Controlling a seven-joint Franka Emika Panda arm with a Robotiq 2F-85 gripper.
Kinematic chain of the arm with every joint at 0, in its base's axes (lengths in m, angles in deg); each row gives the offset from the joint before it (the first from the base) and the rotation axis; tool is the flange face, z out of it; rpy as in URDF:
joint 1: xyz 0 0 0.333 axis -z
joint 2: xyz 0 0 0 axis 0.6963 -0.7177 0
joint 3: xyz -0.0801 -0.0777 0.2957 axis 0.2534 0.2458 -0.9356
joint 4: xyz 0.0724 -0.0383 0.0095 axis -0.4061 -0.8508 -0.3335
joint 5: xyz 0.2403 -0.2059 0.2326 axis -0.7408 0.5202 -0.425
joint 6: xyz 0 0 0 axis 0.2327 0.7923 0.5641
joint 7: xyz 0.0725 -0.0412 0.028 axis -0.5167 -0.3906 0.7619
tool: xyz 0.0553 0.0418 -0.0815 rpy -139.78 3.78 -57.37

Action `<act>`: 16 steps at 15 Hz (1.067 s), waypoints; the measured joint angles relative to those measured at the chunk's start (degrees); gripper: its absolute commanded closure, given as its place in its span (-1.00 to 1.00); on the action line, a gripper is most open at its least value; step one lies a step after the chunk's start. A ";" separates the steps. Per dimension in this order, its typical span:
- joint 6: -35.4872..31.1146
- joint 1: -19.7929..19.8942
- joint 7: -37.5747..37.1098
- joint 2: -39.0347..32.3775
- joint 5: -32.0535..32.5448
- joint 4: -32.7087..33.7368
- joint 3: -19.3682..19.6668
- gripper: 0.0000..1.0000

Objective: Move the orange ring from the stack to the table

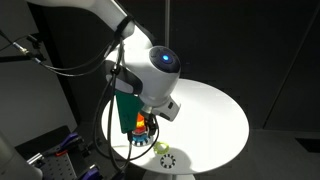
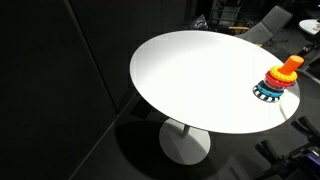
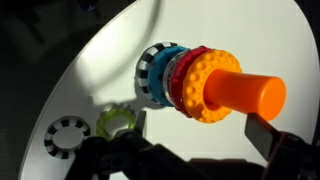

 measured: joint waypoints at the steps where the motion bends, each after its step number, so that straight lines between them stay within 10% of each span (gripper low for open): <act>1: 0.14 0.38 0.13 -0.39 0.00 0.26 -0.05 -1.00; 16: 2.69 2.54 1.37 -4.23 0.00 2.01 -2.67 -1.00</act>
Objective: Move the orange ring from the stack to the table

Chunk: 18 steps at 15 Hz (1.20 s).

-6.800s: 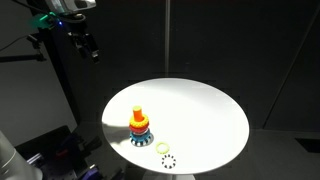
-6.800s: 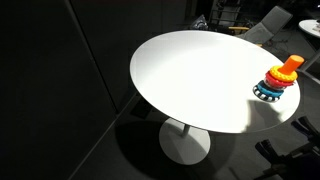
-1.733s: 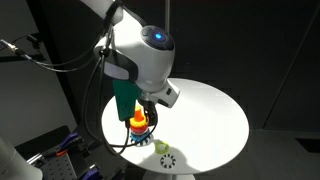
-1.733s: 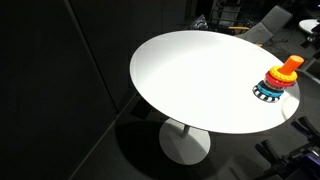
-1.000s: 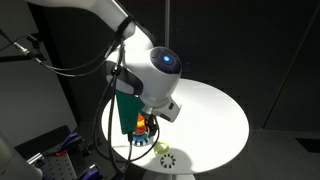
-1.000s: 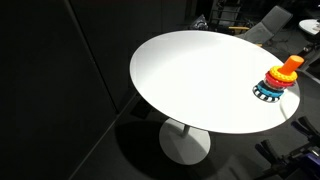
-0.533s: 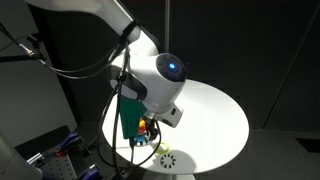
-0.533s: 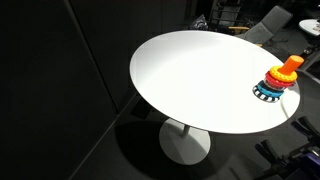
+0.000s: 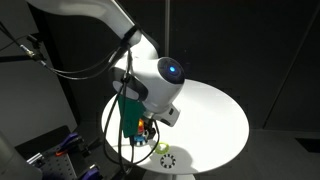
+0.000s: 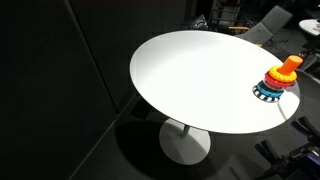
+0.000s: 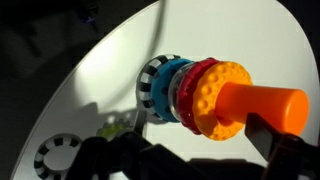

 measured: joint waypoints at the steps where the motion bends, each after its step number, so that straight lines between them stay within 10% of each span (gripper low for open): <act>1: 0.00 0.00 0.02 -0.16 0.00 0.00 -0.17 -1.00; 18: 0.00 0.97 3.95 -3.22 -0.77 -0.01 -0.94 -1.00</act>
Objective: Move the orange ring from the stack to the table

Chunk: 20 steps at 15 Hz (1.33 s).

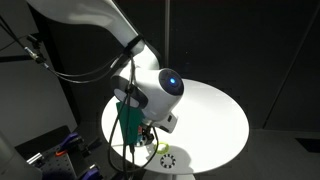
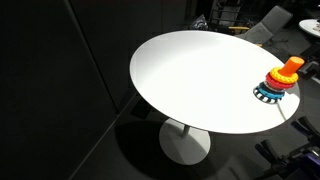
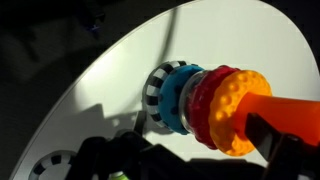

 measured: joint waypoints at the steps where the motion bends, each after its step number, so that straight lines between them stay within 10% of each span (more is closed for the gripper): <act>1: 0.00 0.07 0.46 -0.27 -0.39 0.00 -0.01 -1.00; 20: 0.00 0.30 1.16 -1.11 -1.19 -0.21 -0.19 -1.00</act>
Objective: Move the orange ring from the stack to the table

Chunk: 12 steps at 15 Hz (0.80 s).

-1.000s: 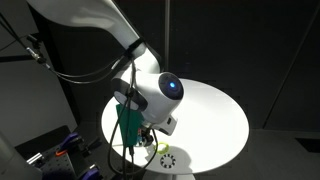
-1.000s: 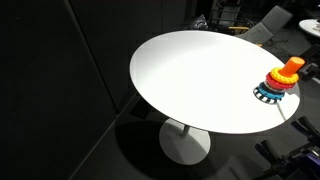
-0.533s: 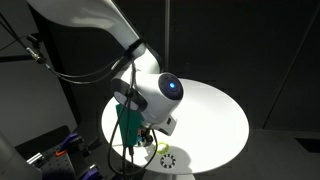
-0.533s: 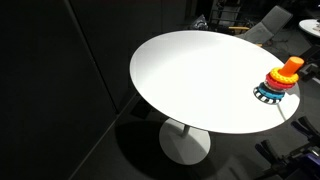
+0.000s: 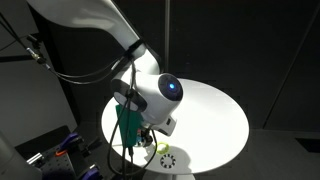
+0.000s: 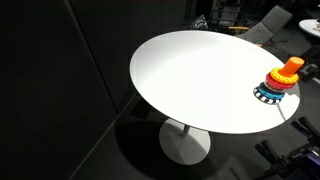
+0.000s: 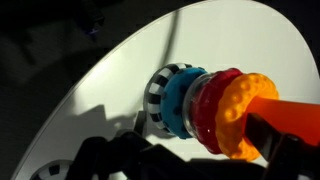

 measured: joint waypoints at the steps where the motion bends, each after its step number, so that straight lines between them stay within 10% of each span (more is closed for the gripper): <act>1: 0.00 0.03 0.18 -0.08 -0.29 0.00 0.00 -1.00; 9: 0.00 0.78 3.44 -1.00 -3.54 -0.10 -0.01 -0.96; 12: 0.00 0.96 4.16 -1.15 -4.41 -0.10 -0.01 -0.44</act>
